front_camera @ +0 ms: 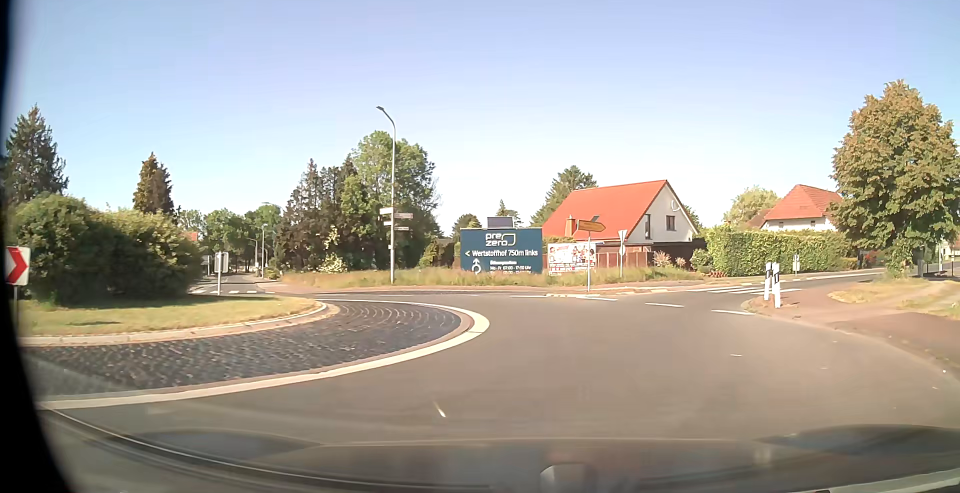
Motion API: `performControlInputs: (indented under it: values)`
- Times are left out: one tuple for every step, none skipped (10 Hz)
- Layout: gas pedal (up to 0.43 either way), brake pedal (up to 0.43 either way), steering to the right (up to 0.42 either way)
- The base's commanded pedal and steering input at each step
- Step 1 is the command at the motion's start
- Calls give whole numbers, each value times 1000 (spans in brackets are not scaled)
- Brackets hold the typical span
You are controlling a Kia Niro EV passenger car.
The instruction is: Follow the waypoints while adhering to traffic rules and regulations
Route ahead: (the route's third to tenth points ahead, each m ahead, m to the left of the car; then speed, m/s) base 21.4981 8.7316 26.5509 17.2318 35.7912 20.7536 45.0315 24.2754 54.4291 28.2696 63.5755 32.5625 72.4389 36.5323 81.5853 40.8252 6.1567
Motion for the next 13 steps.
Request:
performControlInputs:
  values:
    - [59,6,141]
    - [59,6,138]
    - [59,6,134]
    - [59,6,123]
    - [59,6,110]
    - [59,6,94]
    - [79,6,84]
    - [79,6,68]
    - [79,6,48]
    - [79,6,22]
    - [79,6,-11]
    - [87,6,-36]
    - [98,6,-76]
